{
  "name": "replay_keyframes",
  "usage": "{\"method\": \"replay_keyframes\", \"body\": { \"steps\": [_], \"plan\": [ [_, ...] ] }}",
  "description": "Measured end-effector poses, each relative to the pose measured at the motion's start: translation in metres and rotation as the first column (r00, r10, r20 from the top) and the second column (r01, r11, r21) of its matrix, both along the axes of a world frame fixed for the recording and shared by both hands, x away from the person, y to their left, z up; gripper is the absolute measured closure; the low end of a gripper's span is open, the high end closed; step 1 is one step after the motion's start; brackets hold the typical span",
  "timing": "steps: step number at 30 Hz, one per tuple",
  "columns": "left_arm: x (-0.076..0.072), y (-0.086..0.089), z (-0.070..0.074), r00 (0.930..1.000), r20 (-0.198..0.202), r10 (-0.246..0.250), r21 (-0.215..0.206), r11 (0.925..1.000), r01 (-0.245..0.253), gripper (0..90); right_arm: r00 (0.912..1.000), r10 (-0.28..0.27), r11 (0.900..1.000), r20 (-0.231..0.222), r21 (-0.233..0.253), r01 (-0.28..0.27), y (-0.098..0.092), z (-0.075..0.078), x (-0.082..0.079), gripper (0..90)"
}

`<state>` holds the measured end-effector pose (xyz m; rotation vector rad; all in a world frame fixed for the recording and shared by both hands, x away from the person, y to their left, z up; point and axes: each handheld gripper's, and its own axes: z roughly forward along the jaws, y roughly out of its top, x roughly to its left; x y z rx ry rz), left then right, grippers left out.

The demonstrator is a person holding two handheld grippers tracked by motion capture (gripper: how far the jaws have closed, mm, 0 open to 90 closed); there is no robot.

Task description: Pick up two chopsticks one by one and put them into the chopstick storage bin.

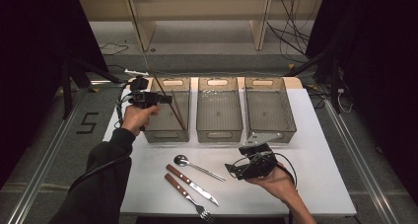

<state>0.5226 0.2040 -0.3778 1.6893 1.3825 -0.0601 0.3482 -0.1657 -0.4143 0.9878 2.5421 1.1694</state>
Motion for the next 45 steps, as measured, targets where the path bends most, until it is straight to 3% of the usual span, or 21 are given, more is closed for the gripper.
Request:
{"method": "replay_keyframes", "body": {
  "steps": [6, 17, 22, 24, 31, 34, 39, 45],
  "plan": [
    [0.001, -0.005, -0.010, 0.9995, -0.032, -0.007, 0.009, 0.9999, 0.007, 83.5, 1.0000, 0.001, 1.000, -0.002, -0.004, -0.001, -0.001, -0.001, 0.000, 25.1],
    [0.004, -0.013, -0.017, 0.9986, -0.053, 0.006, 0.059, 0.9983, -0.003, 81.0, 1.0000, 0.006, 1.000, -0.004, -0.006, -0.006, 0.001, -0.002, 0.000, 25.1],
    [0.006, -0.015, -0.018, 0.9956, -0.085, 0.040, 0.096, 0.9949, -0.032, 60.3, 1.0000, 0.006, 1.000, -0.007, -0.003, -0.006, 0.000, -0.002, 0.000, 25.1],
    [0.006, -0.015, -0.018, 0.9944, -0.092, 0.052, 0.131, 0.9906, -0.040, 45.7, 1.0000, 0.005, 1.000, -0.007, -0.004, -0.005, 0.000, -0.002, 0.000, 25.1],
    [0.003, -0.022, -0.013, 0.9969, -0.066, 0.043, 0.192, 0.9810, -0.029, 20.9, 0.9999, 0.005, 1.000, -0.009, -0.004, -0.005, 0.000, -0.002, 0.000, 25.1],
    [0.003, -0.023, -0.011, 0.9961, -0.072, 0.052, 0.201, 0.9790, -0.036, 16.9, 0.9999, 0.010, 1.000, -0.006, -0.006, -0.010, 0.001, -0.002, 0.000, 25.1],
    [-0.001, -0.024, -0.009, 0.9979, -0.059, 0.028, 0.189, 0.9819, -0.016, 16.2, 0.9999, 0.008, 1.000, -0.009, -0.005, -0.008, 0.000, -0.002, 0.000, 25.1],
    [-0.020, -0.025, 0.002, 0.9993, 0.018, -0.033, 0.158, 0.9870, 0.030, 16.1, 0.9999, 0.008, 1.000, -0.008, -0.008, -0.008, 0.001, -0.001, 0.000, 25.1]
  ]
}}
